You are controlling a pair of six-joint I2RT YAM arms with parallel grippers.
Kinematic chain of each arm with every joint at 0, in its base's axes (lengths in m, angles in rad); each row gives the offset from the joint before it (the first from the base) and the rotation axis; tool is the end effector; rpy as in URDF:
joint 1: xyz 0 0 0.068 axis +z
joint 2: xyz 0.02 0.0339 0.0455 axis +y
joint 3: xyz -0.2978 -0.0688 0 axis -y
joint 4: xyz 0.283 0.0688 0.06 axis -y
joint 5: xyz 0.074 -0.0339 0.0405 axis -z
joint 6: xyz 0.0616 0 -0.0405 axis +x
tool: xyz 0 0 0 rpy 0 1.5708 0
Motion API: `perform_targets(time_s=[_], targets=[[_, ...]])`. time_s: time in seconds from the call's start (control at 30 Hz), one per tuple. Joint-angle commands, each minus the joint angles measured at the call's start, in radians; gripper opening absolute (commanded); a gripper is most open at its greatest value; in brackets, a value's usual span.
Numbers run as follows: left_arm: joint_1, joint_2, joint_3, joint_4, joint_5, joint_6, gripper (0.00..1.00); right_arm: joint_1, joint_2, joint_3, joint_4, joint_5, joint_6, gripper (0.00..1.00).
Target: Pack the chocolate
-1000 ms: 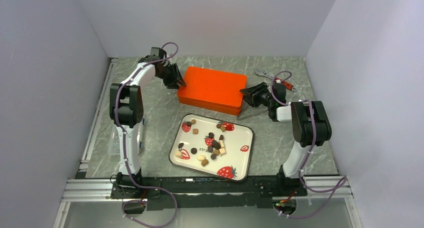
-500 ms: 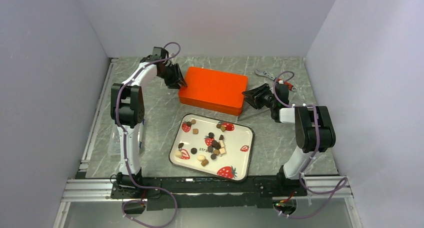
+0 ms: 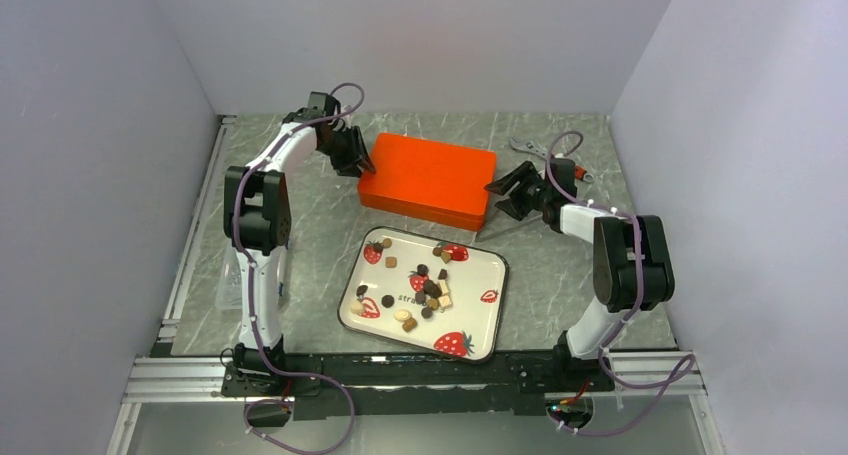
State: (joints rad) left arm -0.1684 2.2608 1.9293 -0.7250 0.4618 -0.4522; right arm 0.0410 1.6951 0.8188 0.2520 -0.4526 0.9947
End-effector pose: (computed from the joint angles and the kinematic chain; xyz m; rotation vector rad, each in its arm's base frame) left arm 0.5477 -0.1210 0.1954 -0.2148 2.6741 -0.8144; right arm 0.3877 0.0429 0.1543 0.8209 2.1843 1.0510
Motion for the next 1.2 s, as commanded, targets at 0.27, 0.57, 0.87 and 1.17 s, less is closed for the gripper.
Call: perform_targets(time_s=[0.27,0.57,0.87,1.17], targets=[[-0.036,0.008,0.064,-0.014,0.008,0.015,0.46,0.109,0.033,0.126,-0.205,0.032,-0.062,0.62],[-0.049,-0.014,0.039,-0.015,-0.019,0.015,0.46,0.169,0.059,0.169,-0.247,0.032,-0.062,0.62],[-0.061,-0.04,0.024,-0.035,-0.077,0.027,0.46,0.26,0.117,0.249,-0.317,0.032,-0.062,0.62],[-0.074,-0.055,0.003,-0.042,-0.121,0.03,0.46,0.268,0.145,0.274,-0.34,0.254,-0.187,0.29]])
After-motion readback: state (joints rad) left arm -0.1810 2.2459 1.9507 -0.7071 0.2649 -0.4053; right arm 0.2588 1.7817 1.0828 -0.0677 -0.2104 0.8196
